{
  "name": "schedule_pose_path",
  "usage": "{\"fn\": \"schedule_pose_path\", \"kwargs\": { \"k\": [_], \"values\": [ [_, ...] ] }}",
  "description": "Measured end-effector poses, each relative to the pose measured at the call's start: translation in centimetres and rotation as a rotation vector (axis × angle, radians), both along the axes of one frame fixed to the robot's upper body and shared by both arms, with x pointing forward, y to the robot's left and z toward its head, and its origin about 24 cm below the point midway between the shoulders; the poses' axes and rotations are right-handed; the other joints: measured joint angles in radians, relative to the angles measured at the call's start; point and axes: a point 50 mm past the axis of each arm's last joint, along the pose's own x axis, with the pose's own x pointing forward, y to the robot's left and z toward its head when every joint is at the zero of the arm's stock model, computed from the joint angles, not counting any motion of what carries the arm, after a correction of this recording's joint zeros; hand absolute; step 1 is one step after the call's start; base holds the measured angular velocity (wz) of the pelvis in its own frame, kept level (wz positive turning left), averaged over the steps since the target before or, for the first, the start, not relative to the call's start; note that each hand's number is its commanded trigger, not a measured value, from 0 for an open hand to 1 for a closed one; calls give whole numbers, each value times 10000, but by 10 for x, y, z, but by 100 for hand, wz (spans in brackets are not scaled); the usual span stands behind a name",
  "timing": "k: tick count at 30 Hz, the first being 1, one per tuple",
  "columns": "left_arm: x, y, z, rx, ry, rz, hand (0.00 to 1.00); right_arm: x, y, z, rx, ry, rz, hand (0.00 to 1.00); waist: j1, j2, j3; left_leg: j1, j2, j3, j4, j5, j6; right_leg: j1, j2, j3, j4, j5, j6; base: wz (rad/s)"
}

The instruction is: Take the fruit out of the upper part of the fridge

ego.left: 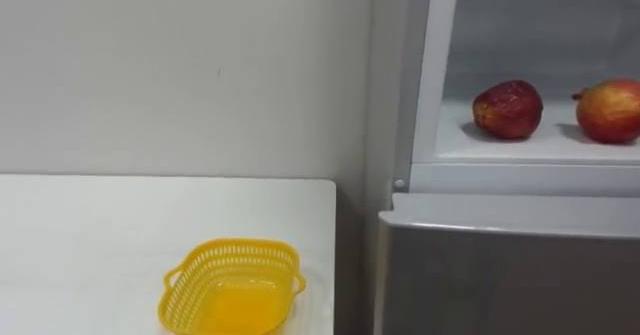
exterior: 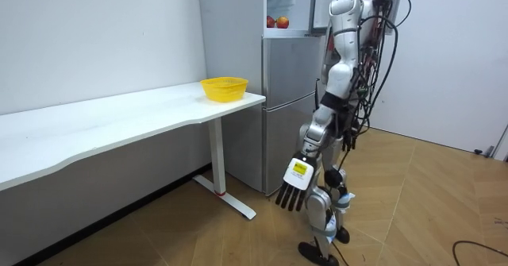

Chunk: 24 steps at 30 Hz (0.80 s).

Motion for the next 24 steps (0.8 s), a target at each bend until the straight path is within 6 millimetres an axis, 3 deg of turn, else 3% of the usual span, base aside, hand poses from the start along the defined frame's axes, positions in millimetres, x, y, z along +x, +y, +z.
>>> {"fn": "schedule_pose_path", "kwargs": {
  "k": [5, 13, 18, 24],
  "values": [
    [-1, -9, -4, -743, 1226, -2080, 0, -6, 4, -1, 45, 299, -145, 0, -260, -19, -5, 117, -3, 150, 38, 3, 0, 32, -1, 183, 30, -10, 0, -8],
    [11, -18, -7, -1376, 1583, -3415, 0, 0, 8, -2, -358, -50, -675, 0, -504, -208, 13, 257, 8, 379, 22, 2, 1, 30, 49, 552, 46, -17, 10, -11],
    [18, -20, -8, -1433, 1652, -4123, 0, 26, 3, 1, -1109, -1602, -1120, 0, -523, -188, 9, 169, 40, 519, 34, 2, 1, -210, 98, 766, 216, -11, 0, -12],
    [19, -20, -8, -1530, 1637, -4370, 0, 83, -3, 19, -1445, -5232, -3171, 0, -757, -179, 4, 85, 38, 541, 40, 2, 1, -278, 92, 750, 190, -9, 0, 0]
  ]
}}
